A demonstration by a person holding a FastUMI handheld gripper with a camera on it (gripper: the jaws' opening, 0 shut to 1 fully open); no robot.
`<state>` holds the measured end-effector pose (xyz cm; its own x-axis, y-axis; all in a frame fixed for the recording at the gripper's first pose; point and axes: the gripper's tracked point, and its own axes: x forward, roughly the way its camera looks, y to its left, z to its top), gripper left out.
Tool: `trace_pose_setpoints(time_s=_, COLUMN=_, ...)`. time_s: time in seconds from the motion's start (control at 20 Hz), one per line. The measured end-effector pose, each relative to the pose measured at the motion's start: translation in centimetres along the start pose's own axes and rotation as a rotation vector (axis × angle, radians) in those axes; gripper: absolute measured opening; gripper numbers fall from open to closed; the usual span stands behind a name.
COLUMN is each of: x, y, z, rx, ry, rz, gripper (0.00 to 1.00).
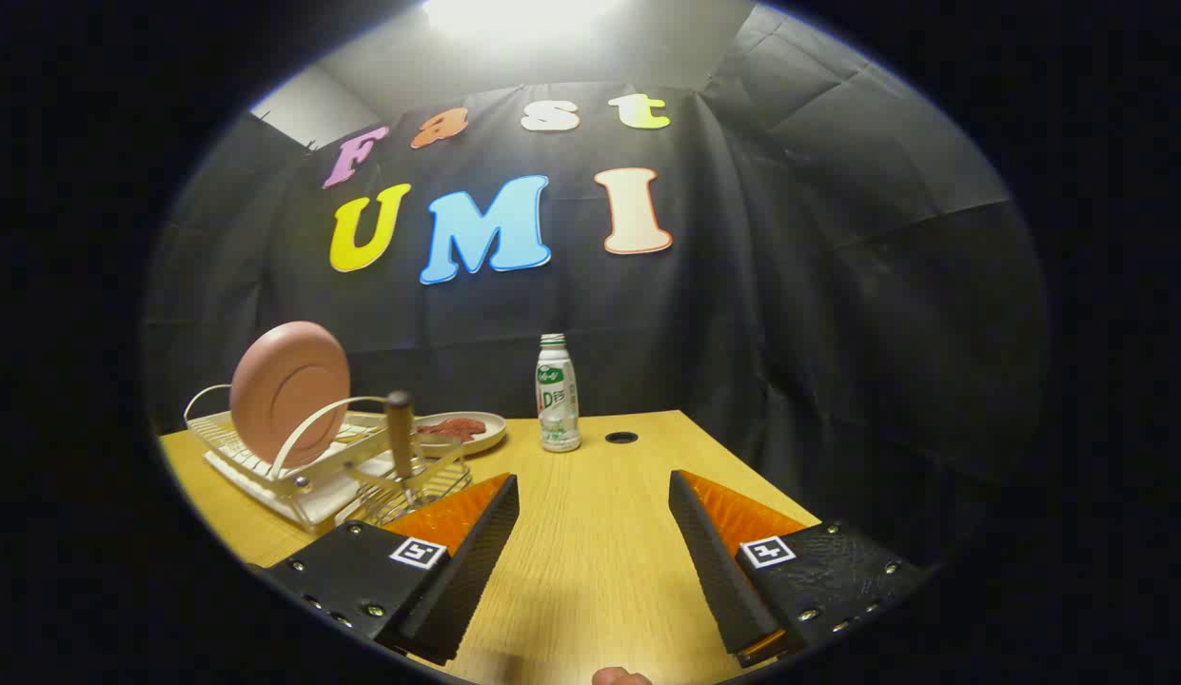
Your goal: Take the plate from the dish rack, then take the spoon from the basket and place it into the plate.
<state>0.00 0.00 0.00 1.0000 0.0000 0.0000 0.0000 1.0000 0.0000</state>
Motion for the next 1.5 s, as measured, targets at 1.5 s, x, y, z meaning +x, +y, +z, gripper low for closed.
trace_pose_setpoints(time_s=1.5, x=-4.9, y=16.2, z=28.0, rx=-0.012, ry=0.017, rz=-0.022, gripper=0.96)
